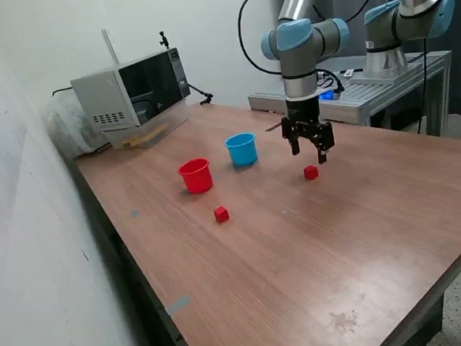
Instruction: Place red objects in the red bin, and blue objects in the blue bin.
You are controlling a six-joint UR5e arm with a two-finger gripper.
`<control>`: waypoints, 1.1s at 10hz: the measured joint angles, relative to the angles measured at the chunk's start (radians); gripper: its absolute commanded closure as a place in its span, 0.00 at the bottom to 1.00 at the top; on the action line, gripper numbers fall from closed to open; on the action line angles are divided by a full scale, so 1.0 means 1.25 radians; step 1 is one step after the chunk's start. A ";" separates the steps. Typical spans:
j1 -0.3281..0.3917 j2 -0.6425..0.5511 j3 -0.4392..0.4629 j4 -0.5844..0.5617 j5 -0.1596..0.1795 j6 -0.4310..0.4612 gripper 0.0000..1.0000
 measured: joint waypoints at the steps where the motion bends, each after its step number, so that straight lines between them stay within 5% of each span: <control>1: 0.000 0.007 -0.001 -0.002 0.000 0.000 0.00; 3: 0.000 0.021 -0.004 -0.003 0.000 0.000 0.00; 4: 0.000 0.026 -0.006 -0.003 0.000 0.000 1.00; 11: 0.000 0.044 -0.010 -0.003 0.000 -0.003 1.00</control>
